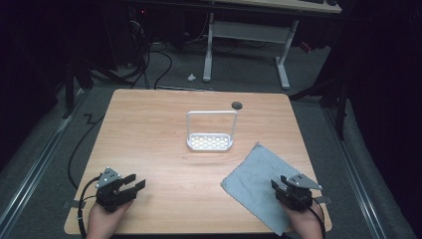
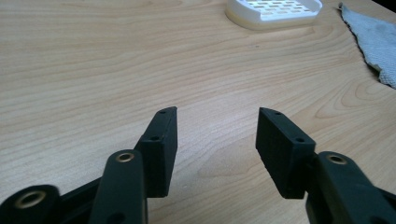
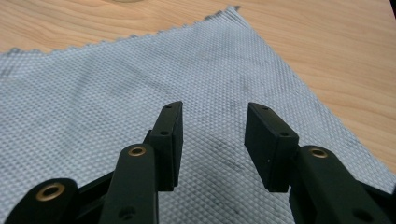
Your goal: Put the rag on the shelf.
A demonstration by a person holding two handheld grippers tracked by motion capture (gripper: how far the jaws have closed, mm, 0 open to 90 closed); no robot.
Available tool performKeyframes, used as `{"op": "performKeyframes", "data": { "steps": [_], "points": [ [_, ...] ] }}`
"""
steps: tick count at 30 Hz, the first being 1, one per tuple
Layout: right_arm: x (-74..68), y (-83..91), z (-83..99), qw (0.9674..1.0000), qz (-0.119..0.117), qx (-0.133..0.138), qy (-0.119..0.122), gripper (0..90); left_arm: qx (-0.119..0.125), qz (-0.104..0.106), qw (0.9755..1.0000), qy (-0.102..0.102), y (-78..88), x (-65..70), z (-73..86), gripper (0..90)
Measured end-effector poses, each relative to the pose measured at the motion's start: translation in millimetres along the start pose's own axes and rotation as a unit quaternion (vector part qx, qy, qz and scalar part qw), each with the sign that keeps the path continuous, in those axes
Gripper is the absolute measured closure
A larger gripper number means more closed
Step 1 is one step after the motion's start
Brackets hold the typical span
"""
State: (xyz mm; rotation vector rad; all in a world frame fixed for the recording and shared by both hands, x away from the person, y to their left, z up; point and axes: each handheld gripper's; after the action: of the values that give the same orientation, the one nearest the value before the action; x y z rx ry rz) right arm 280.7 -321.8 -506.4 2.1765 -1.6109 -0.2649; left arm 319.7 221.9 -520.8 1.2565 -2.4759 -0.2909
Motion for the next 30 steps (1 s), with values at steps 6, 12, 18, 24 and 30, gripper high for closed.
{"op": "performKeyframes", "data": {
  "steps": [6,12,18,24,30],
  "points": [
    [-1.1,-0.4,1.8,1.0000,-0.009,-0.004,-0.003,57.7,0.008,-0.005,0.9998,-0.019,1.9,2.2,0.1,45.9],
    [-1.0,1.9,1.5,0.9998,-0.019,0.001,-0.003,58.0,0.020,0.006,0.9997,-0.016,4.0,1.9,0.2,52.3],
    [-0.6,10.3,6.4,0.9997,-0.023,-0.003,-0.005,61.5,0.031,0.005,0.9995,-0.004,-2.1,3.3,-4.7,61.2],
    [0.1,22.5,15.8,0.9989,-0.041,-0.021,-0.002,83.4,0.030,0.004,0.9995,0.004,-12.5,4.1,-7.1,58.5],
    [0.6,26.6,25.2,0.9974,-0.054,-0.047,-0.003,90.0,0.033,0.010,0.9994,0.004,-20.3,6.4,-10.2,57.9]
  ]
}}
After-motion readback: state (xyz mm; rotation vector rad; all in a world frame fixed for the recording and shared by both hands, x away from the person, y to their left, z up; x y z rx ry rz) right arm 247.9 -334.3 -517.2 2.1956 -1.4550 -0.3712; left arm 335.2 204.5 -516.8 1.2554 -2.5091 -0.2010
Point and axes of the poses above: each handheld gripper's, and its own axes: y roughly backward along the jaws, z roughly out of its underside, x roughly to its right, and after that the axes turned 13 degrees about x, right-handed
